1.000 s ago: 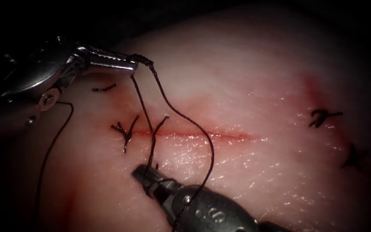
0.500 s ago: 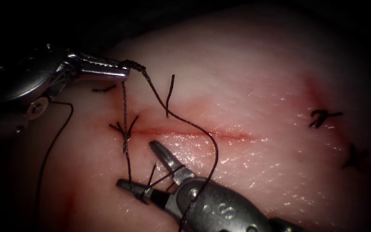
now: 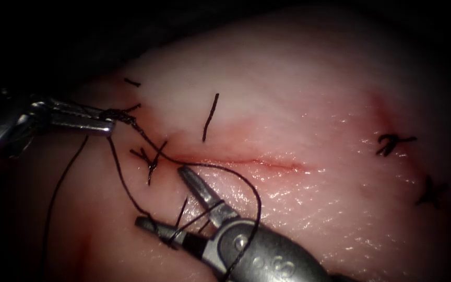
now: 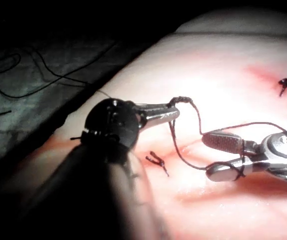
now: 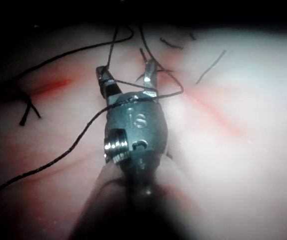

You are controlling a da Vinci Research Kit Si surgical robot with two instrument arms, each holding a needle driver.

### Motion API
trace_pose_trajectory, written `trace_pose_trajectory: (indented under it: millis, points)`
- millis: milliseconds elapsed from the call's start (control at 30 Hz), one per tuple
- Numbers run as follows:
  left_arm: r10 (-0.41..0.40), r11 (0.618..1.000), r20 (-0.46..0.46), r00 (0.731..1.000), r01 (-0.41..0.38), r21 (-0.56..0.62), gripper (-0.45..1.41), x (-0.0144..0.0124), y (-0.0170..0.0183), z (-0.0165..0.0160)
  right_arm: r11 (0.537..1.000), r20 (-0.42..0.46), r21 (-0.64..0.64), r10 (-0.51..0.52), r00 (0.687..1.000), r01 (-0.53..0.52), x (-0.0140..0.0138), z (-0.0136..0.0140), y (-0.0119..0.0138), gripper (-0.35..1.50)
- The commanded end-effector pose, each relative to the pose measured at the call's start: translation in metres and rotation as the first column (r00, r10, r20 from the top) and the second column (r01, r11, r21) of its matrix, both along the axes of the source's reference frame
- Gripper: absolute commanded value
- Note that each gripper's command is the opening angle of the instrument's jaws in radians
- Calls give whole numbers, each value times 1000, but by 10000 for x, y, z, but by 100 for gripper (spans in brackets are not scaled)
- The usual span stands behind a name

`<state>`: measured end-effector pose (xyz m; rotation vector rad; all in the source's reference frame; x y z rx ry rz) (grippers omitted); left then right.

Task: Wound Closure
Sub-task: Suture seems stuck on the gripper, let go and try again.

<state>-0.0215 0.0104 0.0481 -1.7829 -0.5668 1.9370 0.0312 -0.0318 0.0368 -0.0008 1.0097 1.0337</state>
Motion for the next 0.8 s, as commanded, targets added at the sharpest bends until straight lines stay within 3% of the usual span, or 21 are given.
trace_pose_trajectory:
  millis: [33, 167, 233, 333, 367, 467, 667, 767, 800]
  points:
    - [-10, 1000, 14, 1000, 11, -12, -45, -3, 9, -5, 1000, 25, -5, -29, 999, 29, 9, 6, 14, 143]
    - [-50, 998, 73, 996, 52, -20, -45, 3, 7, -40, 999, 39, -24, -43, 998, 44, 8, 13, 15, 143]
    - [-69, 996, 112, 991, 74, -41, -45, 9, 2, -77, 998, 47, -34, -52, 998, 53, 8, 18, 14, 140]
    - [-62, 997, 115, 991, 68, -48, -45, 13, -6, -89, 998, 46, -30, -55, 997, 57, 5, 18, 15, 133]
    - [-60, 996, 124, 990, 67, -53, -45, 19, -16, -99, 998, 45, -29, -57, 997, 58, 3, 18, 15, 123]
    - [-63, 996, 141, 988, 72, -59, -45, 27, -28, -107, 998, 45, -31, -54, 998, 56, 2, 19, 17, 121]
    - [-14, 996, 212, 977, 33, -87, -45, 46, -64, -127, 998, 45, -26, -54, 998, 55, -1, 30, 29, 121]
    - [23, 995, 267, 964, 4, -101, -45, 54, -78, -136, 998, 45, -19, -55, 997, 56, -3, 32, 37, 121]
    - [72, 993, 308, 949, -39, -110, -45, 59, -83, -139, 998, 42, -16, -56, 998, 56, -5, 33, 41, 125]
